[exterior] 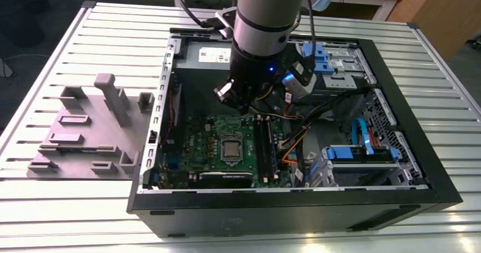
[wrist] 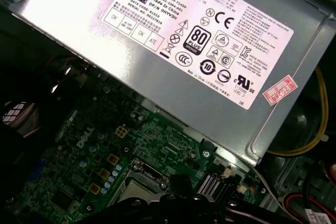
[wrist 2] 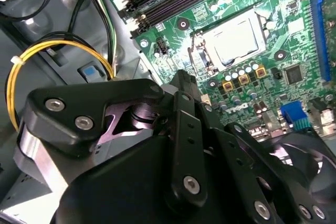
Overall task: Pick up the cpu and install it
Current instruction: 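Install the first cpu locking lever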
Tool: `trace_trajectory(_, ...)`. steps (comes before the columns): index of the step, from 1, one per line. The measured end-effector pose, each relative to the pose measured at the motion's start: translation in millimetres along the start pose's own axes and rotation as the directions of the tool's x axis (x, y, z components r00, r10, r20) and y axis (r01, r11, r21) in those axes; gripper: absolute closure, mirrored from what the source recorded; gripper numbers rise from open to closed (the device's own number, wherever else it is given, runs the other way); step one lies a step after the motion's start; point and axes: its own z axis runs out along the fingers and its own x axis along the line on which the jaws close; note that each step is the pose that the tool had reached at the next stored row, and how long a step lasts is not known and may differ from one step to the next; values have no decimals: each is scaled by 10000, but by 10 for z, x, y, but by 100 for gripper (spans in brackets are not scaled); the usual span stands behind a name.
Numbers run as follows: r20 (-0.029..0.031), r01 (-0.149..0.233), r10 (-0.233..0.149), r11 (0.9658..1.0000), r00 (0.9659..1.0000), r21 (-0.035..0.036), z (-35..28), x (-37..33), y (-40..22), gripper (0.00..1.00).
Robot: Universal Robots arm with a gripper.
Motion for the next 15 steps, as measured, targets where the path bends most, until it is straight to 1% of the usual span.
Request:
trace_trajectory(8, 37, -440, 440, 9990, 9990, -3, 34, -4, 21, 90)
trace_trajectory(11, 41, -537, 537, 9986, 9985, 2, 39, -6, 20, 90)
trace_trajectory(15, 39, -669, 669, 9978, 9978, 26, 47, -18, 12, 90)
